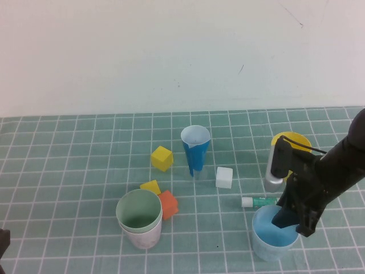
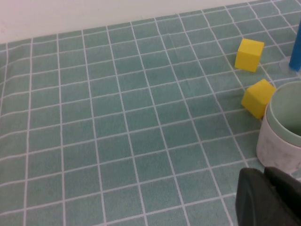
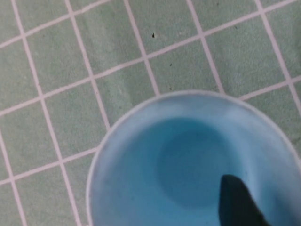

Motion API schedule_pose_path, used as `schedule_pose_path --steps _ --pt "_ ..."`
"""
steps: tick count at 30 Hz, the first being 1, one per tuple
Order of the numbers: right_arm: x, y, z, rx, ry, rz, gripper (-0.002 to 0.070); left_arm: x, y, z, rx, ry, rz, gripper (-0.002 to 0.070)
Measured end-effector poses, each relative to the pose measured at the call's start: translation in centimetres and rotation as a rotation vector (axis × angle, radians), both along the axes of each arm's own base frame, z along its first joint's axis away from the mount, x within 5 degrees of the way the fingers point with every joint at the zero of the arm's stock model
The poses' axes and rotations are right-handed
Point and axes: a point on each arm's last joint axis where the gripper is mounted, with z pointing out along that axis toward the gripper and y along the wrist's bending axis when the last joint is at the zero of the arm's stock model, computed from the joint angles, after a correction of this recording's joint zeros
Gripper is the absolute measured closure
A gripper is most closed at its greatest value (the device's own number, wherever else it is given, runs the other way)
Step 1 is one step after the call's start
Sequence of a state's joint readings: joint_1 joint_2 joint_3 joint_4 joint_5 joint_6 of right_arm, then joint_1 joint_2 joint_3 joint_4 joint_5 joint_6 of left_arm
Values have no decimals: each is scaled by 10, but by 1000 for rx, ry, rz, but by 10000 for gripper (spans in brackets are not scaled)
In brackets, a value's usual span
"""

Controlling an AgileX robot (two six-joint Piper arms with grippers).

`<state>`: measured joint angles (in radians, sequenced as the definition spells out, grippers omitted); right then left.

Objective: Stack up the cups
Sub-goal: Pick up the blue cup, then place the blue cup on the yellow cup

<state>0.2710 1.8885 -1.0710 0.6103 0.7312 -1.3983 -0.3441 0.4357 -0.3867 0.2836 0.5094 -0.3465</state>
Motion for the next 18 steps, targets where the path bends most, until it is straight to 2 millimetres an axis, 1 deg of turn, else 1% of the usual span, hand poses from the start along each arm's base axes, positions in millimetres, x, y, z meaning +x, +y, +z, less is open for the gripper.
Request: schedule_pose_path --steps 3,4,7,9,11,14,18 --pt "1 0 -2 -2 -2 2 584 0 0 0 5 -4 0 675" --pt "1 0 -1 -2 -9 9 617 0 0 1 10 -12 -2 675" --pt "5 1 5 -5 -17 45 650 1 0 2 14 -24 -5 675" --pt "11 3 16 -7 -23 68 652 1 0 2 13 -26 -5 675" --pt "19 4 35 -10 -35 68 653 1 0 2 14 -30 -6 675" --pt "34 5 74 -28 -107 39 654 1 0 2 13 -31 -7 675" --pt "60 0 130 -102 -271 -82 654 1 0 2 15 -32 -7 675"
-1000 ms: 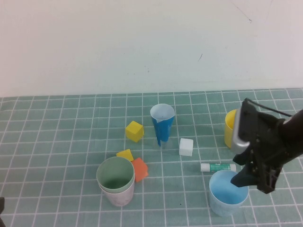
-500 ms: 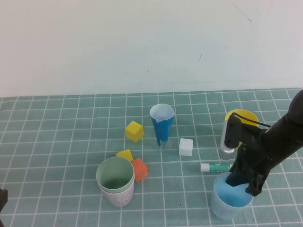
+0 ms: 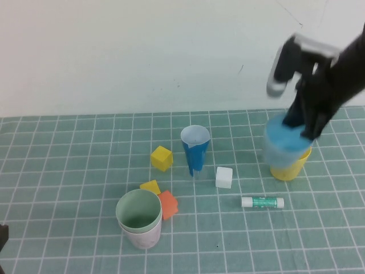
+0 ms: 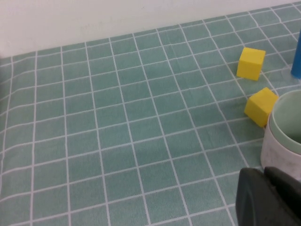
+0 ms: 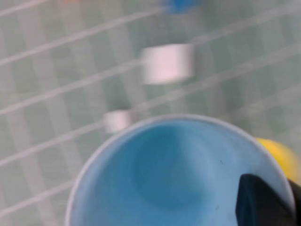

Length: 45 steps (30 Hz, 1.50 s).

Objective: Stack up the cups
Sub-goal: Place the blue cup on the yellow cup, then pick up the blue cup

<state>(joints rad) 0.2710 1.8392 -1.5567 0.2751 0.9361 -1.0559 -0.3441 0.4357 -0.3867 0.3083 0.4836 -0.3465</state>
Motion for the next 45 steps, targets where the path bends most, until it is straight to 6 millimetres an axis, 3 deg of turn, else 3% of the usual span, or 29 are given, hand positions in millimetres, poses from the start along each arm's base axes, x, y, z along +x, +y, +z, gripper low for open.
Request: schedule_pose_path --steps 3,6,12,17,26,31,34,41,45 --pt "15 -8 26 -70 -90 -105 654 0 0 0 0 0 0 675" --pt "27 -11 33 -115 -113 -161 654 0 0 1 -3 -7 -3 675" --pt "46 -12 -6 -165 -14 -212 654 1 -1 -1 -2 -12 -6 676" --pt "61 -27 -38 -142 68 -291 654 1 -2 -6 -4 -23 -17 676" --pt "69 -35 -48 -64 91 -335 655 2 -3 -5 -14 -48 -27 676" --pt "73 -33 -67 -71 129 -335 652 2 -3 -5 -14 -49 -28 676" --pt "74 -32 -76 -61 158 -347 602 2 -3 -5 -14 -49 -28 676" --pt "76 -31 -85 -47 193 -405 323 2 -3 -5 -15 -51 -28 676" --pt "78 -31 -97 -51 221 -423 284 2 -3 -5 -15 -51 -28 676"
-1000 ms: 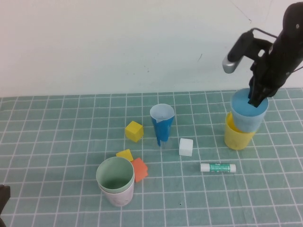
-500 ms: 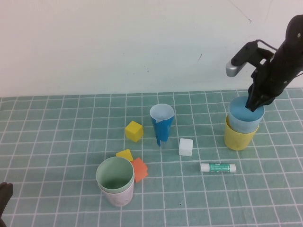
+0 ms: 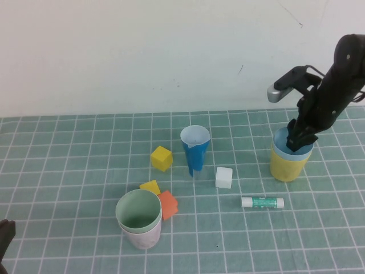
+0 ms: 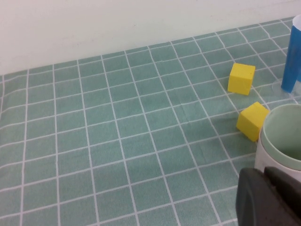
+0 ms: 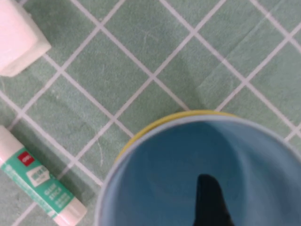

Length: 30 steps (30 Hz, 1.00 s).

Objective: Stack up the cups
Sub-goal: Pick up the blue cup, then place the yellow cup on the green cup

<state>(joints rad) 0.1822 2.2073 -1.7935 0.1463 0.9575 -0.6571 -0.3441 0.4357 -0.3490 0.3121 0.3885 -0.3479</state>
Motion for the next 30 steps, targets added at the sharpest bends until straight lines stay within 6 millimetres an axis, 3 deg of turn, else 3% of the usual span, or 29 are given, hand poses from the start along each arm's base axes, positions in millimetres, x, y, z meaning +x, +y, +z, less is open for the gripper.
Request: schedule_pose_path --steps 4,6,10,14,18,20,23,26,30 --pt "1 0 -13 -4 29 -6 322 0 0 0 0 0 0 676" --pt "2 0 -17 -5 36 -6 393 0 0 0 0 0 0 676" --pt "1 1 -14 -7 55 -3 608 0 0 0 0 0 0 676" --pt "-1 6 6 -16 112 56 640 0 0 0 0 0 0 676" --pt "-2 23 53 0 28 102 642 0 0 0 -2 1 0 676" --pt "-11 41 81 11 -37 153 642 0 0 0 -8 3 0 676" --pt "-35 83 109 30 -94 272 642 0 0 0 -14 5 0 676" --pt "-63 133 116 64 -100 410 642 0 -1 0 -16 6 0 676" --pt "-90 192 108 108 -136 537 643 0 -1 0 -18 6 0 676"
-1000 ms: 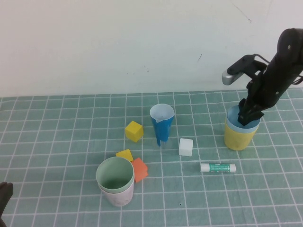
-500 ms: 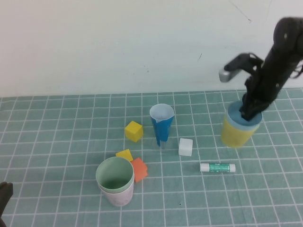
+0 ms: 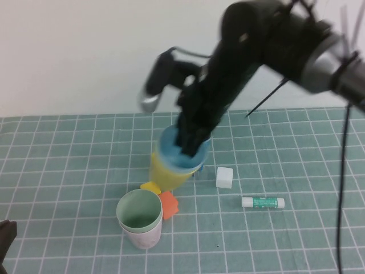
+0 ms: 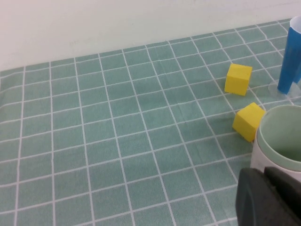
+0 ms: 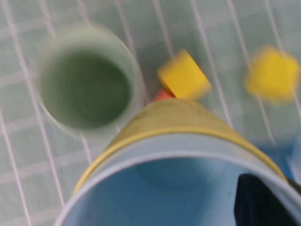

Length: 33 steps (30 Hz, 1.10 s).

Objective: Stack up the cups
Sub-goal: Place the yellow cup on the green cup

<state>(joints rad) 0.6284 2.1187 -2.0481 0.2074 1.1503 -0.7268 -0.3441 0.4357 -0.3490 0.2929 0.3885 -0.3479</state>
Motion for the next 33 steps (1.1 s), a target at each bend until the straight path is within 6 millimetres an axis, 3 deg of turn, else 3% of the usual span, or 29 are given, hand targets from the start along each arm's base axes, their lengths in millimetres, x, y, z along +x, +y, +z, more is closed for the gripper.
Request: schedule_pose_path --steps 4,10,15,22,33 --pt "-13 33 -15 22 -24 63 643 0 0 0 -6 2 0 676" --pt "-11 46 -38 53 25 65 643 0 0 0 -6 2 0 676" --pt "-10 51 -51 67 61 84 643 0 0 0 -6 2 0 676" --pt "-10 52 -54 71 65 92 643 0 0 0 -8 3 0 676" --pt "-12 52 -82 -10 172 120 616 0 0 0 -10 3 0 676"
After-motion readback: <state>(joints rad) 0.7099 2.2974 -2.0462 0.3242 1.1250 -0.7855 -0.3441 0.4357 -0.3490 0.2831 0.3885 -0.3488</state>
